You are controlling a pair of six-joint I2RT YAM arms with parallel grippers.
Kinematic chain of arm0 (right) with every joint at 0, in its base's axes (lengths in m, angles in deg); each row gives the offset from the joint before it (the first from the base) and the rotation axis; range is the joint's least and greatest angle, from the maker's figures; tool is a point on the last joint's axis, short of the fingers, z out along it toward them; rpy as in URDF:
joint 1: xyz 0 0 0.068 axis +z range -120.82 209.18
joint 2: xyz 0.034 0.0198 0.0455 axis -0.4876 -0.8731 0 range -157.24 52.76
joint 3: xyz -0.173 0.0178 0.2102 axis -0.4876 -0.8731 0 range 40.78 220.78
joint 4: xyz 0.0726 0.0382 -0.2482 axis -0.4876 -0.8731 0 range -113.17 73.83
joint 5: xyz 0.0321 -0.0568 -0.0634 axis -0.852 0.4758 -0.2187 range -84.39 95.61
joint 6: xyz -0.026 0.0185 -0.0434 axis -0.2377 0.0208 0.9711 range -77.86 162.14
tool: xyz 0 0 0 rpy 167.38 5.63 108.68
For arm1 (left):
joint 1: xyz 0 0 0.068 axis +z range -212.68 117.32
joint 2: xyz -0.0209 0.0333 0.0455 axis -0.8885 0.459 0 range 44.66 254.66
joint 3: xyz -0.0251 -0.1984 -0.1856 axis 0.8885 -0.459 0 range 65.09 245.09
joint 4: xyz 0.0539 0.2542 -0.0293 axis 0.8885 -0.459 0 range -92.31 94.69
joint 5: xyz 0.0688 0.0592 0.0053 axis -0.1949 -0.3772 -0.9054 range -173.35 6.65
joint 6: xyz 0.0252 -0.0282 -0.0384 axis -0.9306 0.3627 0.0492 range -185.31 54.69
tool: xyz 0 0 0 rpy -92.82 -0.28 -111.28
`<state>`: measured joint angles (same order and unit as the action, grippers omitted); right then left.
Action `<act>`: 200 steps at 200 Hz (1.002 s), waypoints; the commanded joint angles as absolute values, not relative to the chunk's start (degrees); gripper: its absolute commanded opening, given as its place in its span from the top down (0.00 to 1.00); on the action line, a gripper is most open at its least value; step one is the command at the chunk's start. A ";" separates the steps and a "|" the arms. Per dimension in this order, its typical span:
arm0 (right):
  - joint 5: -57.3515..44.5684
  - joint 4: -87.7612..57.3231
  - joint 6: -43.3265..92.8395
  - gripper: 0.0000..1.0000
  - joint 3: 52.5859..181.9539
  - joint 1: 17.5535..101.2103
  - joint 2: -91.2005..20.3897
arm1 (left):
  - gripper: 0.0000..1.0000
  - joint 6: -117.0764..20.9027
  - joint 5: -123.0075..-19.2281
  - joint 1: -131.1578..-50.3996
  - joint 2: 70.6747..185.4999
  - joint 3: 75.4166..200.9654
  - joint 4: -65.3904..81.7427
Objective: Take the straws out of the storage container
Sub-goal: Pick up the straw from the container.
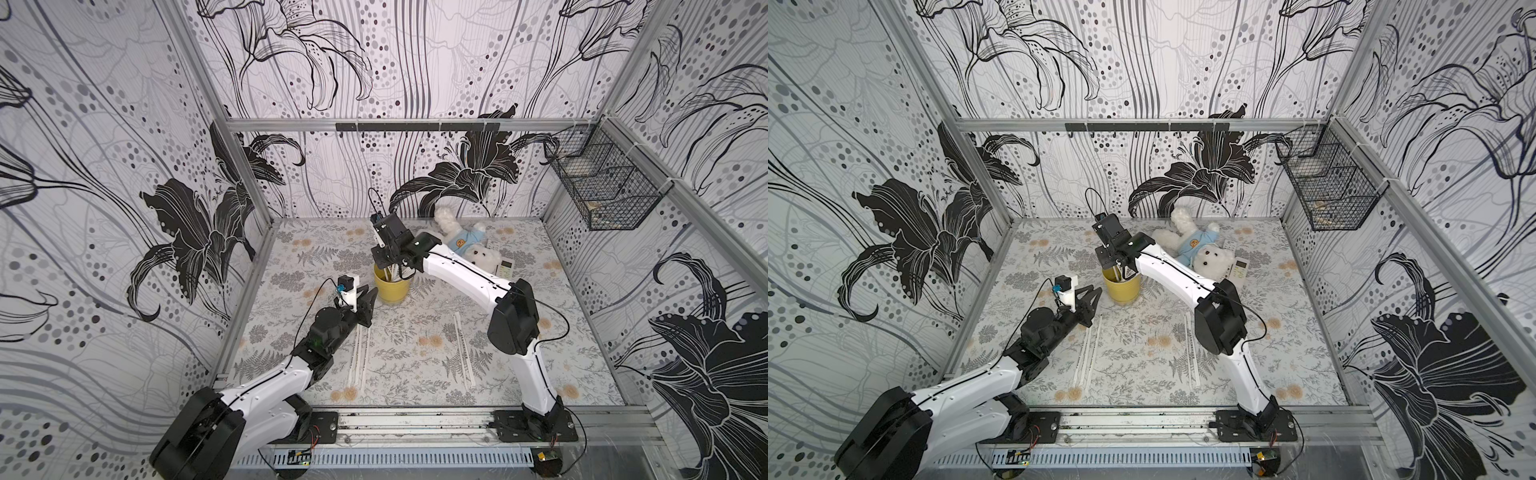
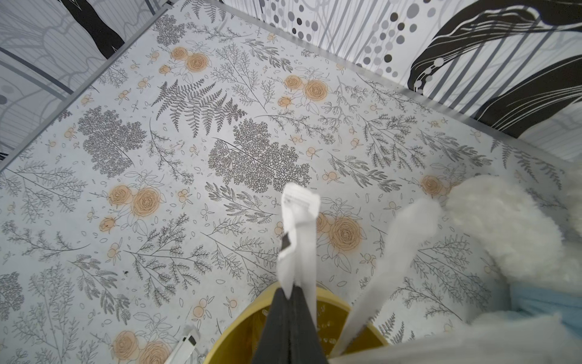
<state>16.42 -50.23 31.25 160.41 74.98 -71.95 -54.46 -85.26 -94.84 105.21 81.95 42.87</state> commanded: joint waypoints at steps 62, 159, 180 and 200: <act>19.12 -47.15 33.12 1.00 157.32 76.61 -64.40 | 0.66 -54.08 -84.68 -95.02 105.06 82.40 45.08; 20.28 -46.84 36.40 1.00 160.97 77.85 -60.65 | 0.67 -53.20 -83.26 -95.02 99.78 82.73 43.55; 21.66 -47.50 37.36 1.00 162.81 78.20 -60.63 | 0.67 -53.11 -83.26 -95.02 98.58 82.62 43.11; 23.60 -47.84 38.70 1.00 164.74 78.70 -60.31 | 0.68 -53.09 -83.17 -95.02 97.77 82.46 43.10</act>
